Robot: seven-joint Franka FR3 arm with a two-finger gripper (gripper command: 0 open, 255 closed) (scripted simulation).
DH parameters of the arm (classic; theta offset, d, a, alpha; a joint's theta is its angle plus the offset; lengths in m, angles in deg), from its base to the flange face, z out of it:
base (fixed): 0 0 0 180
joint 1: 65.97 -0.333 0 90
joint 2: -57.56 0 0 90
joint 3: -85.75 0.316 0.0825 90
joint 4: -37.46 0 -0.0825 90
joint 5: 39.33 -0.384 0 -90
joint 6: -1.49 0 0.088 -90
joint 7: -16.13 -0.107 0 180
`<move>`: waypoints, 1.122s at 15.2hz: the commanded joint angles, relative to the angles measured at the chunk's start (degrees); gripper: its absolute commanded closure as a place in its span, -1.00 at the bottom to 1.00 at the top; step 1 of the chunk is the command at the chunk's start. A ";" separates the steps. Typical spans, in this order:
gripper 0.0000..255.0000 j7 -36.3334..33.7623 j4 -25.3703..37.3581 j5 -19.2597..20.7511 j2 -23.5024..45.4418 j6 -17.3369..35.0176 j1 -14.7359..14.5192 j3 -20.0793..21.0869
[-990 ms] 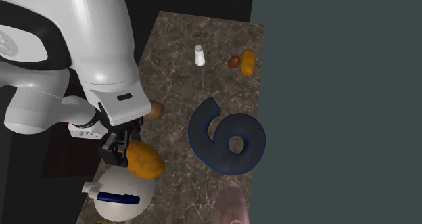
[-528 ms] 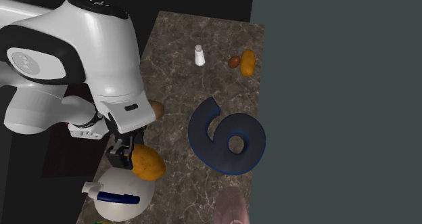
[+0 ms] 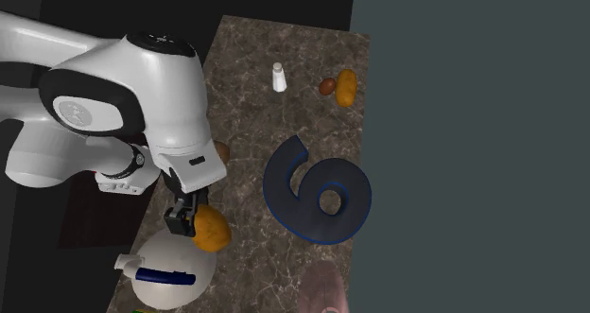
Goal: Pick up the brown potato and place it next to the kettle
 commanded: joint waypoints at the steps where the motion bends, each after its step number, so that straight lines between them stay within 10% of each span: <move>1: 1.00 -0.77 -1.01 0.33 0.50 1.36 0.08 -0.15; 17: 1.00 -7.88 -8.36 4.00 5.98 12.46 1.01 -1.12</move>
